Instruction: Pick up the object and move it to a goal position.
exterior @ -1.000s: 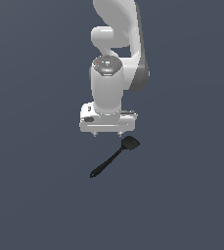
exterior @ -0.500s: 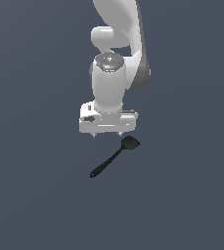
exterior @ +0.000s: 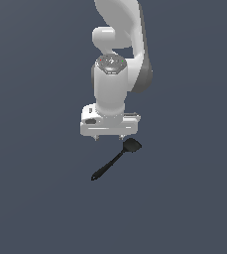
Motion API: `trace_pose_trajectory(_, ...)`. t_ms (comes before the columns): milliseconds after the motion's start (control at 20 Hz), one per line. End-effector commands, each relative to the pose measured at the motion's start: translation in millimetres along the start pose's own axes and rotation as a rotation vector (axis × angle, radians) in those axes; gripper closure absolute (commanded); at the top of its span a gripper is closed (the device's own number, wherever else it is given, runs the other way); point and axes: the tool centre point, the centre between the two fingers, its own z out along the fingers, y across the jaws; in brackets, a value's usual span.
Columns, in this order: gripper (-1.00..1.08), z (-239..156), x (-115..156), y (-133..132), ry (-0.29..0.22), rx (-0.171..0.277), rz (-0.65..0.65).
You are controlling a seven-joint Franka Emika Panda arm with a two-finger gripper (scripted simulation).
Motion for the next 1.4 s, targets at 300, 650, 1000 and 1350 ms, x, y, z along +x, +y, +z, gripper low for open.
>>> trace_pose_trajectory(300, -0.92, 16.1, 2.8, -7.0, -0.007, 0.011, 0.116)
trace_pose_trajectory(650, -0.92, 39.4, 6.0, -16.8, -0.02, 0.022, 0.286)
trace_pose_trajectory(1000, -0.92, 65.8, 8.3, -27.3, -0.035, 0.029, 0.477)
trace_pose_trajectory(1350, -0.92, 91.0, 9.3, -36.9, -0.049, 0.03, 0.658)
